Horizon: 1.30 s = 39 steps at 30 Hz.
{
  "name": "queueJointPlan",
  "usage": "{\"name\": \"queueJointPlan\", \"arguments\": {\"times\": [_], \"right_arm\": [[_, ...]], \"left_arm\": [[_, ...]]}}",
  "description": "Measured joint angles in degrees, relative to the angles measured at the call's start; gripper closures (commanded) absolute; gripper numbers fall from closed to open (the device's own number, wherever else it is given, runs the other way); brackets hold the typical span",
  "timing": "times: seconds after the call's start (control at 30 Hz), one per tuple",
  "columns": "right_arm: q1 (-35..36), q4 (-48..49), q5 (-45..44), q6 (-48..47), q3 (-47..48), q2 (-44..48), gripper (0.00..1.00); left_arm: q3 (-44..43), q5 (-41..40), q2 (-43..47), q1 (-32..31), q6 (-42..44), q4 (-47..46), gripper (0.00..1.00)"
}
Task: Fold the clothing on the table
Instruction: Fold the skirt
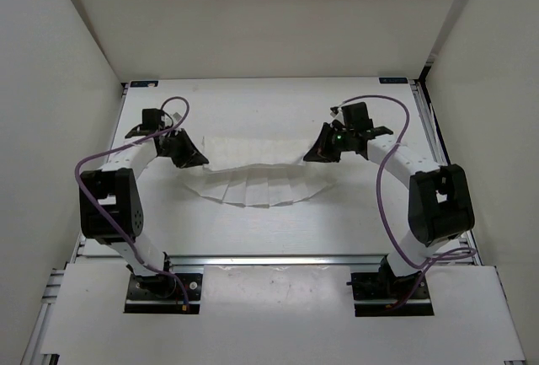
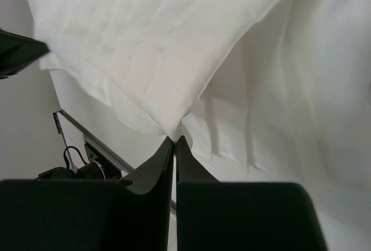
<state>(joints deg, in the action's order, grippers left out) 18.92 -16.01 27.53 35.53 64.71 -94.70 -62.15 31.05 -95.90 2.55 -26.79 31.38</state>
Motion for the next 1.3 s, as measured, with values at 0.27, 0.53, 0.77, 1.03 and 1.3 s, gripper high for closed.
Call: {"name": "queueJointPlan", "arguments": {"times": [0.27,0.53,0.77,1.03,1.3], "right_arm": [[-0.9,-5.4,0.6,-2.4,-3.6,0.3,1.0],[0.3,-10.2,1.1,-6.2,-4.3,0.2,1.0],[2.3,-15.8,-0.2,-9.1,-4.6,-3.3,1.0],[2.5,-26.8,-7.0,-12.5,-5.4,-1.4,0.67],[2.6,-30.9,-10.5,-12.8,2.4,6.1,0.62]], "left_arm": [[4.5,2.1,8.9,0.9,-0.7,0.8,1.0],[12.7,-2.1,11.3,-0.5,-0.1,3.0,1.0],[17.2,-9.7,12.8,-5.4,0.2,5.2,1.0],[19.9,-19.0,19.8,-5.9,0.0,9.2,0.34],[12.0,-24.1,28.8,-3.4,-1.7,9.2,0.59]]}}
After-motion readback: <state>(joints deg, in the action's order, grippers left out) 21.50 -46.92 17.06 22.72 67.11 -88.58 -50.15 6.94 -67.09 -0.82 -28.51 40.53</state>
